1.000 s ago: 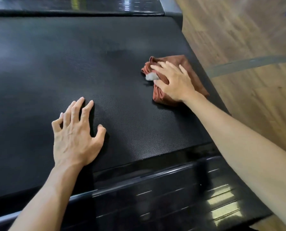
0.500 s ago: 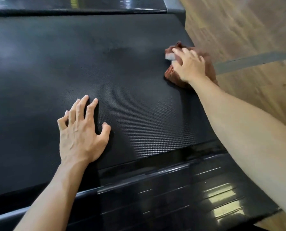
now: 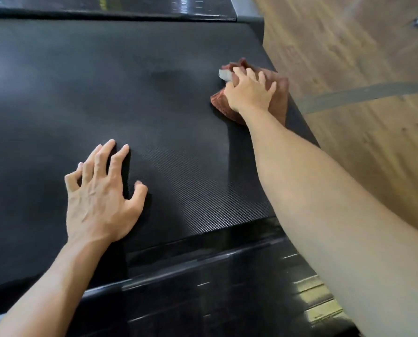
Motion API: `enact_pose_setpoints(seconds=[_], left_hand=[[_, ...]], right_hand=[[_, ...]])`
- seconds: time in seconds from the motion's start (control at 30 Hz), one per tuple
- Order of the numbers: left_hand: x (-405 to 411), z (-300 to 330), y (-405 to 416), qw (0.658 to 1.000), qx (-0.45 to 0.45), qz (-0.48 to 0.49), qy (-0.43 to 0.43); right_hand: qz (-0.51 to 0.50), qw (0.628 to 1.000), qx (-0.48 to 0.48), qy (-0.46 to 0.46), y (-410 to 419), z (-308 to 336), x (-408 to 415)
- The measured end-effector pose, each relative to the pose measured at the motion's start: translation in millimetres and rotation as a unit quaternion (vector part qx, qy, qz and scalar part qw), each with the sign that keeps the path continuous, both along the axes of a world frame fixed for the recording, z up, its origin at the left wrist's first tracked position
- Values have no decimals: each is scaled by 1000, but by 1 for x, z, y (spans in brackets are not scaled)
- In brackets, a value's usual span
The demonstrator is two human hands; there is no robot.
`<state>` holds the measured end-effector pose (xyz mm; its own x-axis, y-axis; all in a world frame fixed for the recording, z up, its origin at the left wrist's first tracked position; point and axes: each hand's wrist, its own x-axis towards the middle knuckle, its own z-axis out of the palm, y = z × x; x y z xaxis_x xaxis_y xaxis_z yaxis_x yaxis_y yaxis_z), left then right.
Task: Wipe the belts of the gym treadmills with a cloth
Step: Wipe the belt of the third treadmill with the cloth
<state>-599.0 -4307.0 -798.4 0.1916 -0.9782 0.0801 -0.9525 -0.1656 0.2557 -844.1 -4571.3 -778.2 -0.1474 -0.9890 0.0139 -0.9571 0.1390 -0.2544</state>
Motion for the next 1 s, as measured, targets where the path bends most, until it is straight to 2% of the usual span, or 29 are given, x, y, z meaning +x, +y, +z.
enact_pose_setpoints(seconds=[0.13,0.23,0.33,0.43,0.53,0.6,0.67,0.8,0.9,1.0], left_hand=[[2,-1,3,1000,2,2,-5],[3,0,3,1000,0,1,-2],[4,0,2,1000,-1,0,-2],[3,-1,3,1000,-4,0,2],[1,0,3,1000,-8,1,4],[1,0,2,1000,-7,0,7],[2,0,2,1000,-5,1,8],[3,0,1,1000,-5,5,4],[2,1,1,1000,-1,5,3],[2,1,2,1000,-3,5,5]], right_hand=[[224,974,13,13,23,-6,52],[305,952,-1,-22,79,-9,46],[296,955,-2,-35,104,-14,8],[176,984,-12,-15,76,-12,-10],[76,997,-17,-8,30,-6,11],[57,998,1,-29,5,-3,43],[98,994,23,-37,-7,1,79],[266,963,27,-24,21,1,124],[338,940,1,-47,68,-6,105],[326,943,-11,-59,91,-10,63]])
